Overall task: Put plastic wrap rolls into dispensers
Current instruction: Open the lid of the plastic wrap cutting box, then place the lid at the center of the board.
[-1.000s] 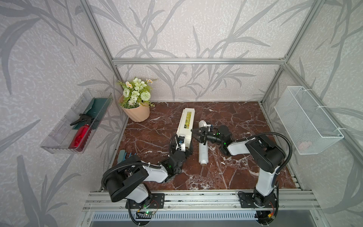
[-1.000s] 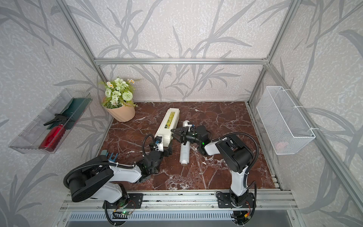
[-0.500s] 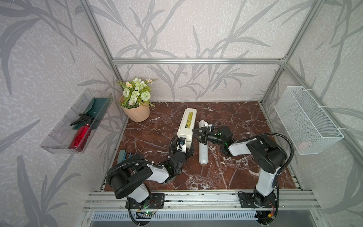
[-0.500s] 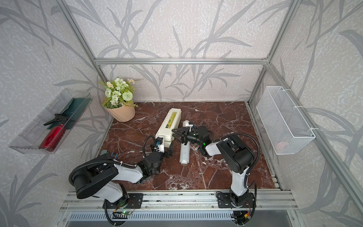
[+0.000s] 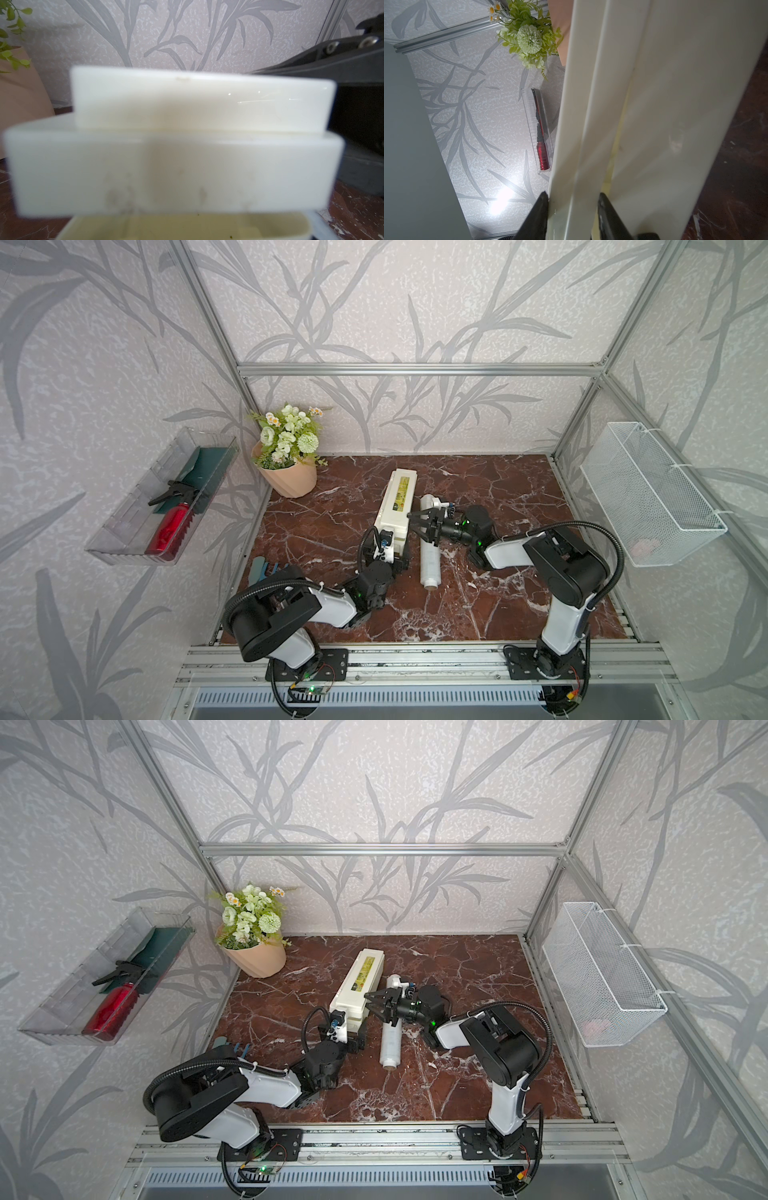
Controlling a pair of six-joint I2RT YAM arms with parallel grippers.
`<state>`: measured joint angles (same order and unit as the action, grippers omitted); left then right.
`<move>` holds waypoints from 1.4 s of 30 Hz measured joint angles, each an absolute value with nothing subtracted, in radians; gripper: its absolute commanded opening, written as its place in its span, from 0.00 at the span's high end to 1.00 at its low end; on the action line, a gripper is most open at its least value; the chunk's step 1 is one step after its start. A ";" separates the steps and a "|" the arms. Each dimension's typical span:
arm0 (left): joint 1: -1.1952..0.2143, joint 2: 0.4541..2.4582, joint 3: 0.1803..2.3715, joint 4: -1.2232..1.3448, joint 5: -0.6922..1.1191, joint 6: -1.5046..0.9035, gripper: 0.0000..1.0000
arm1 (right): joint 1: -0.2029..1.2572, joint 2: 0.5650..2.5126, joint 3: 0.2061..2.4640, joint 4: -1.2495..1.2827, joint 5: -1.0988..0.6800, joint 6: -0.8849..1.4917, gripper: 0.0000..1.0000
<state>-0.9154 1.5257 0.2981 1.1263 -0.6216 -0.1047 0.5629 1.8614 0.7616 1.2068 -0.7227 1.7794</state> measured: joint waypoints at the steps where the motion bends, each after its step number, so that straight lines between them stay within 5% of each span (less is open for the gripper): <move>1: -0.915 1.526 0.298 1.127 -0.622 -0.105 1.00 | 0.562 1.861 0.762 1.207 -0.723 1.779 0.62; 17: -0.916 1.527 0.294 1.122 -0.619 -0.097 1.00 | 0.548 1.782 0.764 1.301 -0.726 1.765 0.61; 23: -0.916 1.531 0.294 1.123 -0.619 -0.089 1.00 | 0.542 1.782 0.759 1.305 -0.740 1.759 0.34; 27: -0.916 1.559 0.292 1.156 -0.620 -0.073 1.00 | 0.521 1.782 0.739 1.305 -0.753 1.753 0.25; 39: -0.928 1.446 0.293 0.980 -0.624 -0.120 1.00 | 0.410 1.666 0.708 1.205 -0.797 1.702 0.19; 42: -0.936 1.397 0.292 0.907 -0.624 -0.157 0.92 | 0.379 1.592 0.702 1.114 -0.810 1.644 0.18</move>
